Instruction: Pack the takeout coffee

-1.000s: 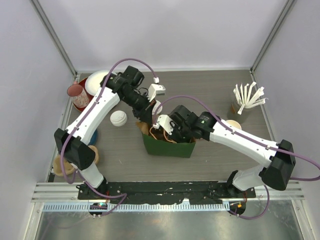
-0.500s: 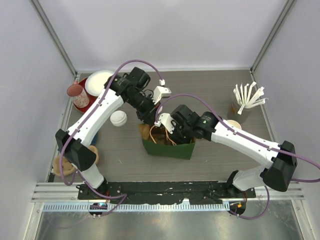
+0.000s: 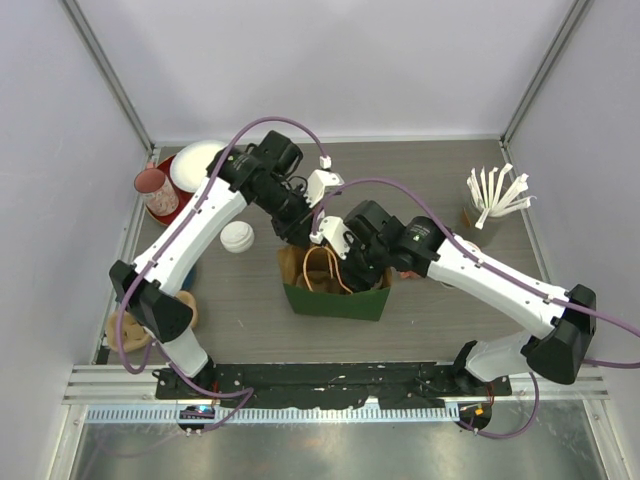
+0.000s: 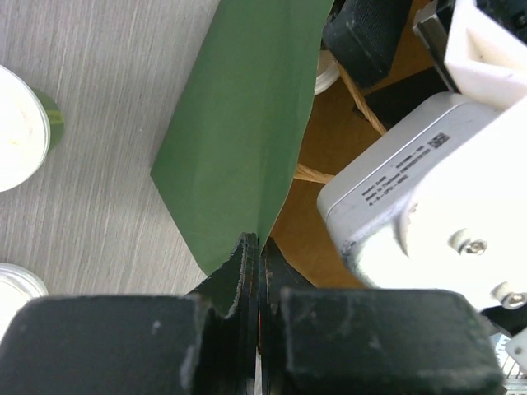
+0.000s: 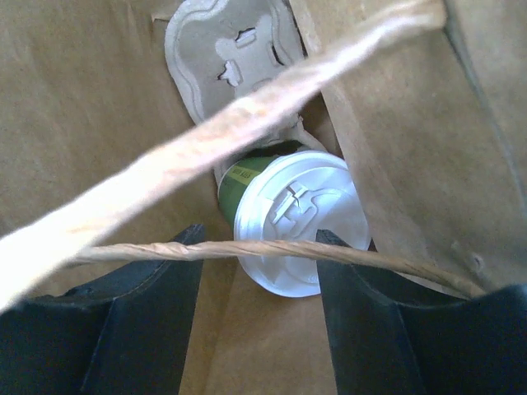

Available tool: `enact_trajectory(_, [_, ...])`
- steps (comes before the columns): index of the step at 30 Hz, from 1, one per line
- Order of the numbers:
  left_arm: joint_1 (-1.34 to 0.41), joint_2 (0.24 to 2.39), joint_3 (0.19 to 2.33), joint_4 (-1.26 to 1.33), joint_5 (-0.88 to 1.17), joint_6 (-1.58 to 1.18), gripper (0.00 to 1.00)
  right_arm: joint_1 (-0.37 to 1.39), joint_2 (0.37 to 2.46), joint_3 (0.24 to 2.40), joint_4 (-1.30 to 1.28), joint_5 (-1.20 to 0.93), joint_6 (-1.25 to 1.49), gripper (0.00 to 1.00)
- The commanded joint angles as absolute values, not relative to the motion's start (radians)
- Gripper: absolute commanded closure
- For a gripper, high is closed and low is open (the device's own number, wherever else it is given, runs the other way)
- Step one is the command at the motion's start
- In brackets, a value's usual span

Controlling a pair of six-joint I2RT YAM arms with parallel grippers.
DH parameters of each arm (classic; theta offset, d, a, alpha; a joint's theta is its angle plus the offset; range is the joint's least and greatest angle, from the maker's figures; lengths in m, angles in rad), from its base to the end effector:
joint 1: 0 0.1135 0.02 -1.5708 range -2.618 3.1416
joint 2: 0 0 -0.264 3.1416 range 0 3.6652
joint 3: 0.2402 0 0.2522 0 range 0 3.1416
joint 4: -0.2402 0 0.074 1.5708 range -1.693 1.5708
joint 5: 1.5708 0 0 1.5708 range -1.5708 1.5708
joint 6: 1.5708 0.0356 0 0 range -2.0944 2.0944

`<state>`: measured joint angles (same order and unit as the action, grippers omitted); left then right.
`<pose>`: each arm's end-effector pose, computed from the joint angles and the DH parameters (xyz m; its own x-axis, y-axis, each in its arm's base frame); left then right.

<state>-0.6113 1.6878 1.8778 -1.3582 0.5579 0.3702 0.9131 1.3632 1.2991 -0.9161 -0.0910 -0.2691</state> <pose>0.2519 -0.1996 0.3850 -0.4648 0.7006 -0.5415 0.8849 0.3456 -0.3123 0.1654 0.2195 0.3251 -0.2717 -0.7849 -0.5569 -0.9246 0.3735 -0.0753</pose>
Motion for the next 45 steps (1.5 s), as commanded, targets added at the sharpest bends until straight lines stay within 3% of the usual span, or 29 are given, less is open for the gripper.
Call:
enact_trajectory(1, [-0.612,1.698,1.921,-1.661,0.519,0.365,0.98,0.916,1.307,1.342,-0.925,-0.109,-0.256,0.36])
enact_trajectory(12, [-0.624,1.698,1.890,-1.661,0.512,0.370,0.99,0.919,1.309,1.419,-0.931,-0.115,-0.230,0.28])
enact_trajectory(45, [-0.633,1.707,1.930,-1.661,0.469,0.377,1.00,0.925,1.273,1.566,-0.977,-0.136,-0.219,0.28])
